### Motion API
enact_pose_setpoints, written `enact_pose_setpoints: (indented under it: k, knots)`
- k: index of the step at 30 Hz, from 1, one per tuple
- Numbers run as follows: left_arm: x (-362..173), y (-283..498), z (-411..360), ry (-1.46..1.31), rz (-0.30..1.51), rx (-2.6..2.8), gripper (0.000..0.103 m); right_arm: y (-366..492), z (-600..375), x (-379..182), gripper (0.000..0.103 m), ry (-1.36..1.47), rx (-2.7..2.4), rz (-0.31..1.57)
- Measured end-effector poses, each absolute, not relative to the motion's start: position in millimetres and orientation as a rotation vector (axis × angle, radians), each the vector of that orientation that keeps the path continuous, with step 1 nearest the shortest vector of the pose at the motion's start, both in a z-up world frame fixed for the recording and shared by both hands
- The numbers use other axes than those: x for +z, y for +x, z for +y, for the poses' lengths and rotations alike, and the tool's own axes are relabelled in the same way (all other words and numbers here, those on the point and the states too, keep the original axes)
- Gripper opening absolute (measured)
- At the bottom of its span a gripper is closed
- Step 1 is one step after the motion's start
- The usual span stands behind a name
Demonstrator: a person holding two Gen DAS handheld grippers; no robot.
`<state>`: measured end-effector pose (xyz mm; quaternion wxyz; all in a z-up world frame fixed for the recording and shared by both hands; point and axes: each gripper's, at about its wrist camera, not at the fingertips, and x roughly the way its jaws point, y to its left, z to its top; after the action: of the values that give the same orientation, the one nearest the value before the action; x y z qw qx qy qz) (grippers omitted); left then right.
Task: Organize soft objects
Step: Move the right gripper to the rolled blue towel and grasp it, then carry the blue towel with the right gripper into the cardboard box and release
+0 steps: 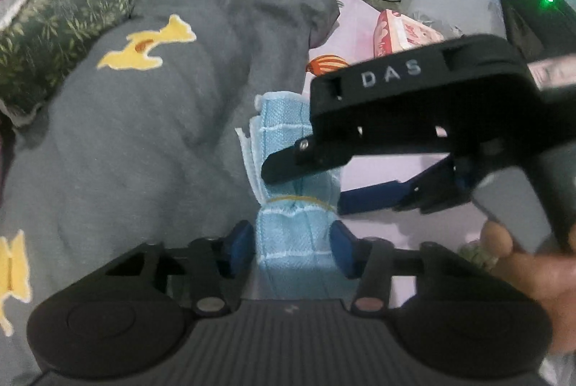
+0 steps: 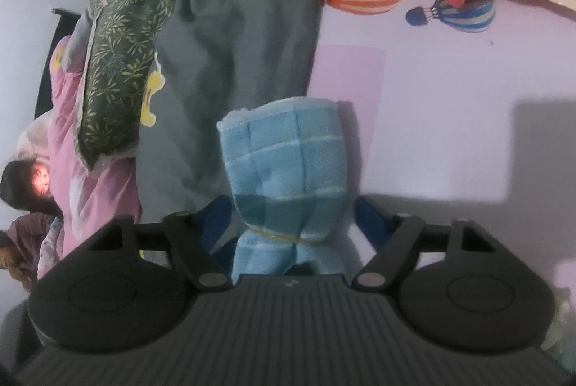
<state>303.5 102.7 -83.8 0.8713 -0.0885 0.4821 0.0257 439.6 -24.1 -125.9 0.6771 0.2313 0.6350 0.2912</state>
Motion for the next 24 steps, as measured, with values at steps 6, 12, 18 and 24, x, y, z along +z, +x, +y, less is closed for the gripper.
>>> enact_pose_setpoints:
  k: [6,12,18,24]
  knots:
    - [-76,299,99,-0.214,1.010,0.056,0.036,436,-28,-120,0.039,0.542,0.628,1.430]
    - [-46,283,97,-0.200,0.959,0.032,0.035,421,-35,-93,0.034,0.551,0.626,1.397]
    - [-1,250,88,-0.194,0.859,0.016,0.035,393,-51,-42,0.033,0.571,0.678,1.307]
    - [41,209,62,-0.168,0.765,-0.045,0.035,353,-92,6,0.033,0.620,0.731,1.213]
